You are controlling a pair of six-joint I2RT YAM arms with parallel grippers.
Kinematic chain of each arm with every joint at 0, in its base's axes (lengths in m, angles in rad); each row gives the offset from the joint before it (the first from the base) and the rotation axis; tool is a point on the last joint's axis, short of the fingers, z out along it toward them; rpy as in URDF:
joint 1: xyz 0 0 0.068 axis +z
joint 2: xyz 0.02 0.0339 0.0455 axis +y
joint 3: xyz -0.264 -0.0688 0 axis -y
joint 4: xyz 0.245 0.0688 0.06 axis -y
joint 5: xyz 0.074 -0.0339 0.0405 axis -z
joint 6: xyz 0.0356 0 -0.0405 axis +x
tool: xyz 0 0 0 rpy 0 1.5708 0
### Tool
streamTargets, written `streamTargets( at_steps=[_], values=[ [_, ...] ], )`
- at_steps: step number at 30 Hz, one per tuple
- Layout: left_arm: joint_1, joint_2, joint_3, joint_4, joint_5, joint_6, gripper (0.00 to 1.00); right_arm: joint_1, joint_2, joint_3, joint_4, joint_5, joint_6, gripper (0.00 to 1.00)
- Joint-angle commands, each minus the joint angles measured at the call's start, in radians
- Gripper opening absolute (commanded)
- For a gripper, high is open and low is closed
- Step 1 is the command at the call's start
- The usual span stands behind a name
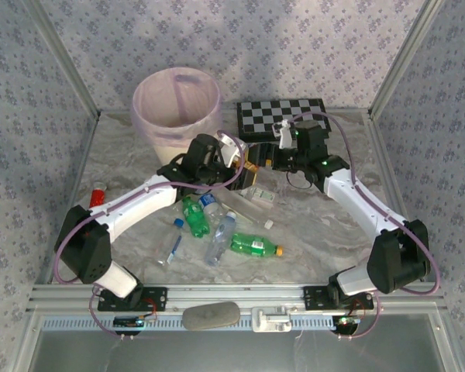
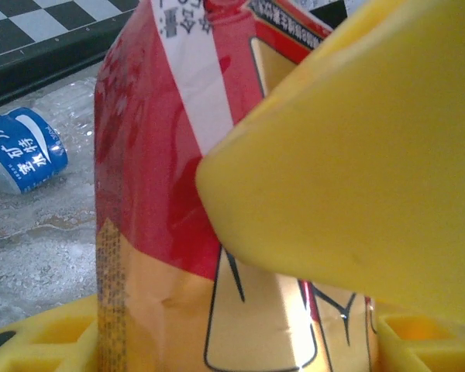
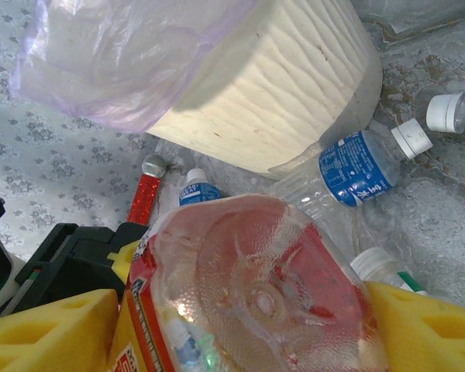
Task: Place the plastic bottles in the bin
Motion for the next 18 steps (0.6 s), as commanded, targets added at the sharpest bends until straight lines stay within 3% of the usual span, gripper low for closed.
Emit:
streamTargets(
  at_steps=[1, 10, 18],
  values=[
    [0.011, -0.018, -0.013, 0.002, -0.072, -0.038, 0.52, -0.03, -0.02, 0.025, 0.019, 0.009, 0.048, 0.79],
    [0.079, -0.098, -0.059, 0.026, -0.11, -0.094, 0.51, -0.15, -0.065, -0.073, 0.124, 0.002, 0.177, 0.8],
    [0.127, -0.131, 0.117, -0.075, -0.154, 0.01, 0.51, -0.172, -0.073, -0.113, 0.141, 0.078, 0.176, 0.86]
  ],
)
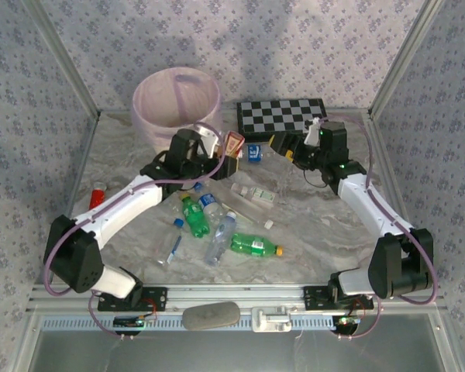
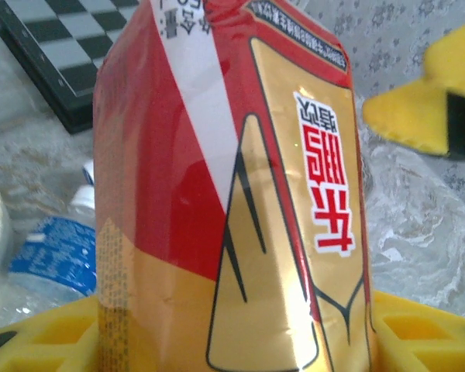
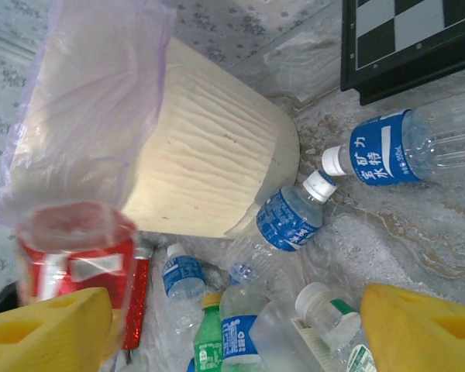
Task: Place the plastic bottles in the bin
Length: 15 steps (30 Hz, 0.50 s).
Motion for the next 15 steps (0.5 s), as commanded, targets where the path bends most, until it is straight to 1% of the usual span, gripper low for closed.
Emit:
streamTargets(
  at_steps=[1, 7, 11, 13, 15],
  values=[
    [0.027, -0.044, 0.141, -0.038, -0.046, 0.072, 0.51, 0.003, -0.017, -0.01, 0.019, 0.052, 0.003, 0.87],
    [0.119, -0.028, 0.319, -0.118, -0.123, 0.119, 0.49, 0.03, 0.003, -0.016, 0.007, 0.092, -0.022, 0.9],
    [0.211, 0.006, 0.438, -0.187, -0.175, 0.139, 0.49, 0.045, 0.017, -0.009, -0.007, 0.098, -0.038, 0.91],
    [0.265, 0.032, 0.49, -0.22, -0.18, 0.133, 0.49, 0.052, 0.021, -0.004, -0.016, 0.1, -0.052, 0.91],
    [0.306, 0.061, 0.534, -0.255, -0.185, 0.136, 0.49, 0.062, 0.021, -0.002, -0.029, 0.114, -0.07, 0.94]
  ],
)
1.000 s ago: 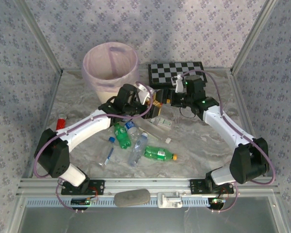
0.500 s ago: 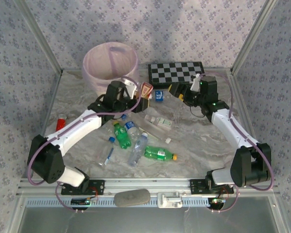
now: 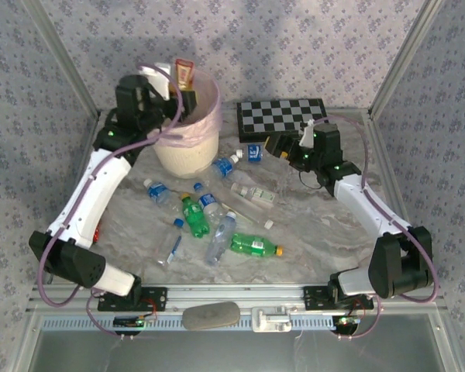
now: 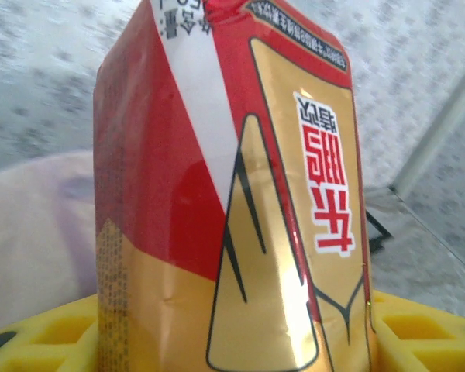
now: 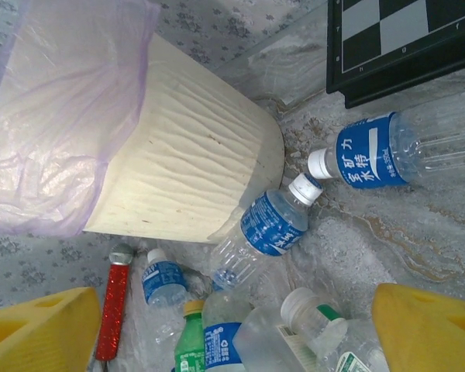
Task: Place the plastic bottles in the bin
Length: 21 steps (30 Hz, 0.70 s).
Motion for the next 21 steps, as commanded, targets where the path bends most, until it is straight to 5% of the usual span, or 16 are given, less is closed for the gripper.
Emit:
streamTargets(
  at_steps=[1, 21],
  values=[
    [0.06, 0.057, 0.089, -0.103, -0.035, 0.028, 0.49, 0.019, 0.011, 0.006, -0.036, 0.039, -0.053, 0.98],
    [0.121, 0.437, 0.547, -0.56, -0.043, 0.054, 0.59, 0.114, 0.007, -0.008, -0.121, 0.203, -0.151, 0.99]
  ],
)
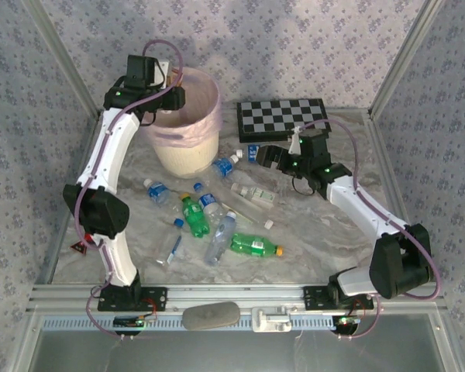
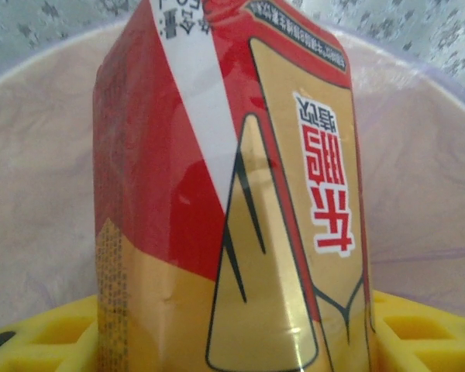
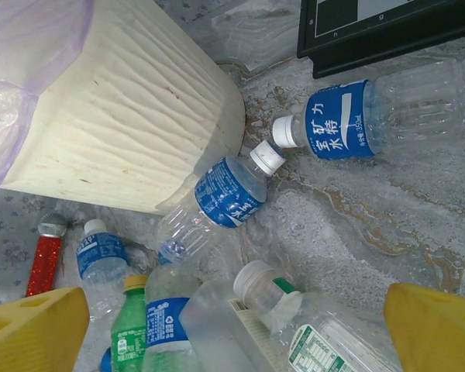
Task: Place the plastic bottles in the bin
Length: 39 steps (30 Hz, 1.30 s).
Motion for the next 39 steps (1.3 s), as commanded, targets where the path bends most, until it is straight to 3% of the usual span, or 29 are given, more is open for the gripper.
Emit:
streamTargets(
  at_steps=[1, 9, 17, 26, 31, 39],
  values=[
    [0.003, 0.001, 0.052, -0.071, -0.002, 0.007, 0.6, 0.01, 0.003, -0.011, -0.02, 0.043, -0.026, 0.99],
    [-0.015, -0.039, 0.055, -0.074, -0.032, 0.003, 0.86, 0.01, 0.003, -0.015, -0.014, 0.049, -0.032, 0.99],
    [-0.064, -0.171, -0.024, -0.068, -0.088, 0.018, 0.98, 0.013, 0.008, -0.024, 0.009, 0.043, -0.026, 0.99],
    [-0.109, -0.538, -0.495, 0.033, -0.107, -0.054, 1.0, 0.018, 0.011, -0.027, 0.016, 0.056, -0.026, 0.99],
    [-0.147, -0.762, -0.795, 0.069, -0.142, -0.18, 1.0, 0.024, 0.028, -0.028, 0.031, 0.069, -0.002, 0.99],
    [-0.264, -0.932, -1.152, 0.011, -0.189, -0.402, 1.0, 0.044, 0.054, -0.015, 0.04, 0.08, 0.018, 0.99]
  ],
)
